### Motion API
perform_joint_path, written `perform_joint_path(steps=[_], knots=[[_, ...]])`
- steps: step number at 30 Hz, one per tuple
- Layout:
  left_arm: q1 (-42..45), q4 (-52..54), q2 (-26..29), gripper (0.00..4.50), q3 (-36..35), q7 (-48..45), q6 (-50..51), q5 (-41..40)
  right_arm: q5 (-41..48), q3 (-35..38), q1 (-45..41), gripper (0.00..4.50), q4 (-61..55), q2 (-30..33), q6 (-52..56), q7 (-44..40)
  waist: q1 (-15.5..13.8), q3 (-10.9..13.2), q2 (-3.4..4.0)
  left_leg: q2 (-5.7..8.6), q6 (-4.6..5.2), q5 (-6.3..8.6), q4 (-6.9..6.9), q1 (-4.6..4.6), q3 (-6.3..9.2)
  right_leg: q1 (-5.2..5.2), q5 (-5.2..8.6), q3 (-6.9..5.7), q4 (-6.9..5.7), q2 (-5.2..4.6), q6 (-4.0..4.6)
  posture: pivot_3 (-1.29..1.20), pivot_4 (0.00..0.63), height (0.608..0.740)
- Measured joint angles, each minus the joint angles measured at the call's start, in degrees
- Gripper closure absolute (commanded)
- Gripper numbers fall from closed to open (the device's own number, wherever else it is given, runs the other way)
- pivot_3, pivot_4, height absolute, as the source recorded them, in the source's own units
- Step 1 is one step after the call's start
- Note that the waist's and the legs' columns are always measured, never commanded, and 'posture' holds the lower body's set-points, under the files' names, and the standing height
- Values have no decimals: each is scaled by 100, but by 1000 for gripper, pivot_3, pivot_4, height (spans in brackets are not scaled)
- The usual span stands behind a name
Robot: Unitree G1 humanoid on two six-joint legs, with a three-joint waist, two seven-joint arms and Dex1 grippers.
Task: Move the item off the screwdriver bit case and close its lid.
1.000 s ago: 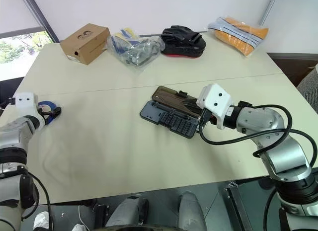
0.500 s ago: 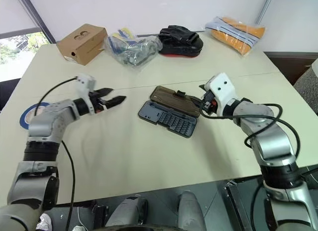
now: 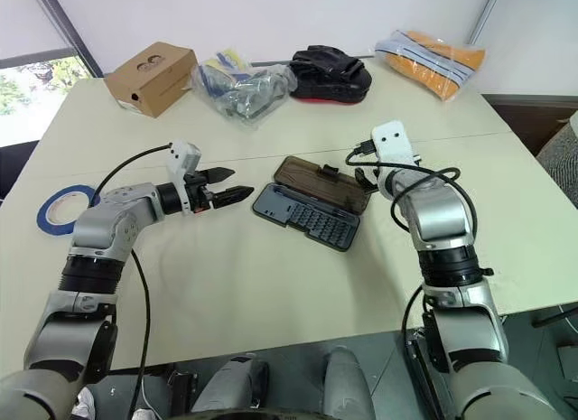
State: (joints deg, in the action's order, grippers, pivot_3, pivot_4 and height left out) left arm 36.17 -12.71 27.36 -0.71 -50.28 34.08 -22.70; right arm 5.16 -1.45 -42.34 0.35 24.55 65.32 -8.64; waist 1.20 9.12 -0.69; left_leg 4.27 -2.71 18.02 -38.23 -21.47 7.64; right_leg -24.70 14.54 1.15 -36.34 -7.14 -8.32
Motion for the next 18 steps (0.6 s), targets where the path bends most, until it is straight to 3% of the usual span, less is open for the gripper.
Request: perform_joint_path(steps=[8, 18], knots=[[0, -42, 2, 0, 2, -17, -119, 105, 52, 594, -765, 34, 43, -520, 2330, 184, 1, 0, 1, 0, 0, 0, 1, -1, 1, -1, 0, 0, -3, 0, 0, 0, 150, 740], [-7, -46, -26, 0, 2, 52, -138, 148, -153, 1289, -775, 34, 499, -828, 2663, 571, 27, 0, 2, 1, 0, 0, 2, 0, -1, -7, 0, 1, -14, -1, 0, 0, 150, 740]])
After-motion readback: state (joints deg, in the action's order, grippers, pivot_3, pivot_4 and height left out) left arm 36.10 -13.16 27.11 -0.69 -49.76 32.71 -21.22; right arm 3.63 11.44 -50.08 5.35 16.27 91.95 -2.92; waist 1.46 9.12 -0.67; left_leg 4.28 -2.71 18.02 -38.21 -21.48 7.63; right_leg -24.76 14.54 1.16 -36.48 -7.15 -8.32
